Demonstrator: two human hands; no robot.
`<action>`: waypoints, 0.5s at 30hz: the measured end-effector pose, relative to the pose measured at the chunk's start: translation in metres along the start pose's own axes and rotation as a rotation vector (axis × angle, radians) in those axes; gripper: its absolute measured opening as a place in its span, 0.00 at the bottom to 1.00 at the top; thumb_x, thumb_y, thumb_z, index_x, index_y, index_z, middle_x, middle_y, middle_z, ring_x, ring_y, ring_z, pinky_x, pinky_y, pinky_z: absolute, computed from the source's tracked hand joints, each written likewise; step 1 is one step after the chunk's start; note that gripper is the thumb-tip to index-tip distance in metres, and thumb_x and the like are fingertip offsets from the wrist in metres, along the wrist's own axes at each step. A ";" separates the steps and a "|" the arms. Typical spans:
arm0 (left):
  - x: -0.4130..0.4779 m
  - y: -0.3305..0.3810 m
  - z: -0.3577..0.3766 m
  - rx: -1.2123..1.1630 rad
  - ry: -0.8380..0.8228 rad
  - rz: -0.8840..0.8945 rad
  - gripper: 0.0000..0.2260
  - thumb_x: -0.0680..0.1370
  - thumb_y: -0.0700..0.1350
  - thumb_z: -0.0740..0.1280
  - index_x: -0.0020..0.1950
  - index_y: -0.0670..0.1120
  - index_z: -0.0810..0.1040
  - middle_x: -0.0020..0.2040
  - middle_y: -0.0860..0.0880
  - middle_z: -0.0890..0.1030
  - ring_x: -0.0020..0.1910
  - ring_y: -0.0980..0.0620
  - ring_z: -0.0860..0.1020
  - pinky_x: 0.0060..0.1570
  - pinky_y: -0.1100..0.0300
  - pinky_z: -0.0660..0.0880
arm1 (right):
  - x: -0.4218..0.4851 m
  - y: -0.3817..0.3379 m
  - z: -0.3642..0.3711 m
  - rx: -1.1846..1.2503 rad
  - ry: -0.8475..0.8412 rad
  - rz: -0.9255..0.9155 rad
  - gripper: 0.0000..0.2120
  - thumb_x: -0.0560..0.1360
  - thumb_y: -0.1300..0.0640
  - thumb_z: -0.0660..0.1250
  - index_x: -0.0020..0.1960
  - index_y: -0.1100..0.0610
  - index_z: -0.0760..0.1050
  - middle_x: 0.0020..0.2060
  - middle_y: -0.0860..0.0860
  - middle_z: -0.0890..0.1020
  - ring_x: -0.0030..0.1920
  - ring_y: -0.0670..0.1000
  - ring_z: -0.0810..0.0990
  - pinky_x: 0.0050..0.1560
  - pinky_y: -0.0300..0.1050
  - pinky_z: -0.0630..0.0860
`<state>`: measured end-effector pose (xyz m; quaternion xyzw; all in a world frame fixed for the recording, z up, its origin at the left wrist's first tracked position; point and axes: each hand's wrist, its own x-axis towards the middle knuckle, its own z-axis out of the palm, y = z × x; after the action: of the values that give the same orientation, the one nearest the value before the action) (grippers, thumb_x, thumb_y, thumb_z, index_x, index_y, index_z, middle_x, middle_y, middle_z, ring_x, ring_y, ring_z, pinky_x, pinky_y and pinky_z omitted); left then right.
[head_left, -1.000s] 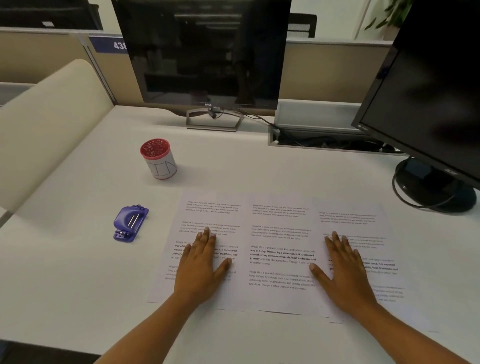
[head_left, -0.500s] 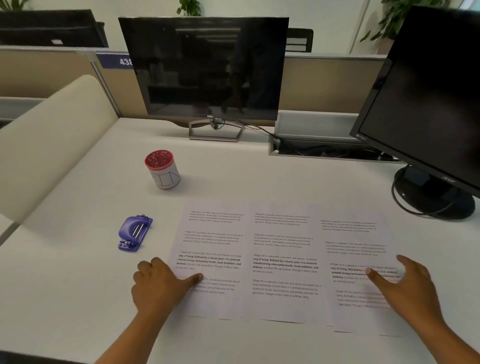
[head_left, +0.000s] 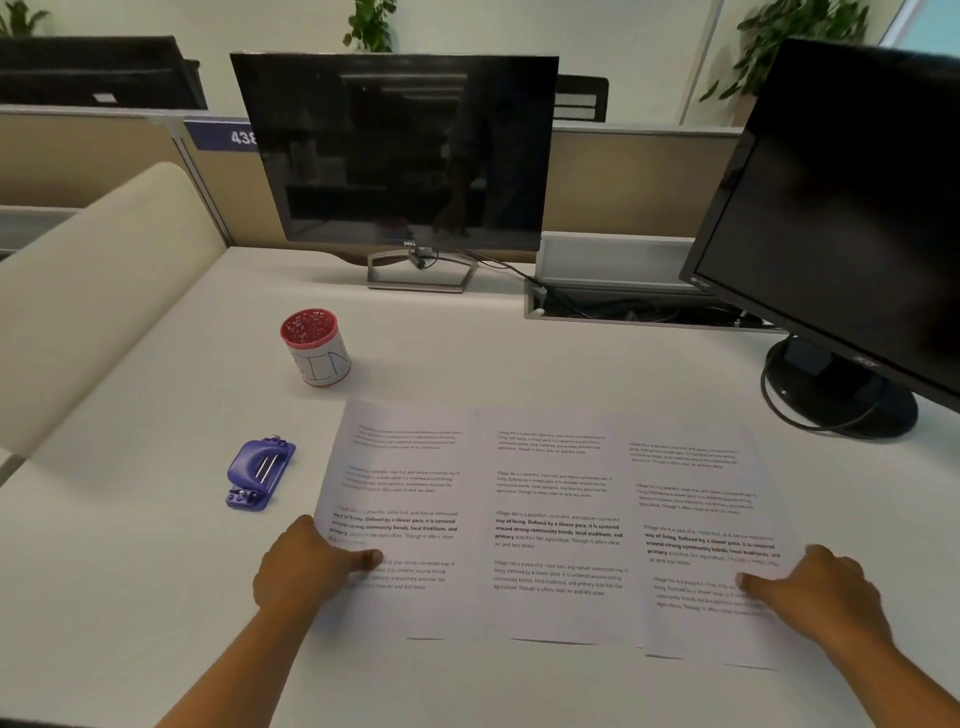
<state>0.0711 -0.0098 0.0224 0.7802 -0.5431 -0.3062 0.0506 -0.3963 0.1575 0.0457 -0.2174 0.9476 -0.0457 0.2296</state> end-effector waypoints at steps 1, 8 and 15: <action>0.001 -0.001 -0.001 -0.010 0.012 0.012 0.27 0.63 0.58 0.79 0.54 0.47 0.74 0.50 0.46 0.83 0.44 0.43 0.81 0.46 0.47 0.81 | 0.002 0.001 -0.001 0.005 -0.013 0.007 0.36 0.61 0.39 0.79 0.58 0.61 0.73 0.56 0.62 0.77 0.55 0.65 0.77 0.53 0.57 0.79; 0.003 -0.016 -0.004 -0.063 0.085 0.042 0.11 0.74 0.49 0.74 0.53 0.48 0.77 0.52 0.44 0.85 0.40 0.44 0.80 0.41 0.51 0.77 | 0.013 0.001 -0.009 0.056 -0.023 0.057 0.43 0.58 0.41 0.82 0.62 0.66 0.72 0.58 0.65 0.79 0.58 0.66 0.77 0.55 0.53 0.76; -0.005 -0.013 -0.010 -0.141 0.104 0.114 0.05 0.80 0.47 0.66 0.53 0.49 0.73 0.51 0.45 0.82 0.42 0.42 0.80 0.44 0.46 0.78 | 0.012 -0.001 -0.015 0.129 -0.081 0.022 0.31 0.59 0.48 0.84 0.49 0.67 0.75 0.45 0.62 0.82 0.44 0.62 0.81 0.35 0.47 0.72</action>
<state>0.0857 -0.0025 0.0271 0.7576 -0.5602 -0.2991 0.1508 -0.4121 0.1509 0.0539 -0.1935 0.9350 -0.0953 0.2817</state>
